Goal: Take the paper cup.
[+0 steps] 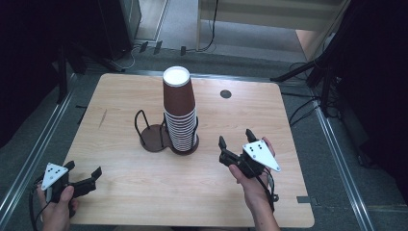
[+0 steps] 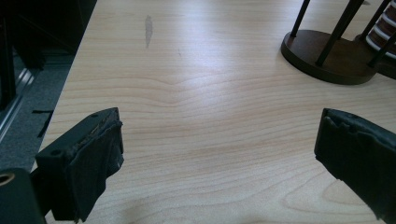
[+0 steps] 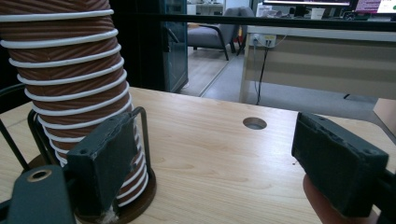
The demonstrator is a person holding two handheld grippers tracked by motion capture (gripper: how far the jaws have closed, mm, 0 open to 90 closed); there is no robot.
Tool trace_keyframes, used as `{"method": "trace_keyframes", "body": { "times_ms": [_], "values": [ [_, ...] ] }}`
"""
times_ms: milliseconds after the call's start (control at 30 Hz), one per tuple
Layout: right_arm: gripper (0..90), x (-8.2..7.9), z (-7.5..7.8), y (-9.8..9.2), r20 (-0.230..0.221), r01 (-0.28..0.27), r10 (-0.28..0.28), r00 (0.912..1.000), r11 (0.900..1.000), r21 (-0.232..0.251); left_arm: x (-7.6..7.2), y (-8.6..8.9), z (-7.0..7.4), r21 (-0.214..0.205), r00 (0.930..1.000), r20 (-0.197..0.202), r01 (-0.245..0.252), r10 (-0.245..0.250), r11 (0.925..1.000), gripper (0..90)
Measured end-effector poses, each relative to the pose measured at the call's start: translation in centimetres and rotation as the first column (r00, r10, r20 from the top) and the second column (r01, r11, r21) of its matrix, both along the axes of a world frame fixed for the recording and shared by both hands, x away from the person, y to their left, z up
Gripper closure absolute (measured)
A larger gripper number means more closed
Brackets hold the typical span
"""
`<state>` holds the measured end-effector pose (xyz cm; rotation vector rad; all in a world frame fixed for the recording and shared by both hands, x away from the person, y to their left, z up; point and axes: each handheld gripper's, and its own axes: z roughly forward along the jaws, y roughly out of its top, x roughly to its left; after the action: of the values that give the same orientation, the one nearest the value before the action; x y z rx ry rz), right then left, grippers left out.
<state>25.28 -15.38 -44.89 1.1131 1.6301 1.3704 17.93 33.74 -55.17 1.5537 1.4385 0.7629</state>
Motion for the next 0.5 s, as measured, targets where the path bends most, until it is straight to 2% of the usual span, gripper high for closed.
{"method": "trace_keyframes", "body": {
  "times_ms": [500],
  "values": [
    [13.9, 0.3, 0.4, 1.3, -0.003, -0.021, 0.021, 0.9998, 0.9997, 0.016, 0.0, 0.0, 0.0, 0.001, 1.0, -0.002, -0.001, 0.001, 1.0, 1.7]
  ]
}}
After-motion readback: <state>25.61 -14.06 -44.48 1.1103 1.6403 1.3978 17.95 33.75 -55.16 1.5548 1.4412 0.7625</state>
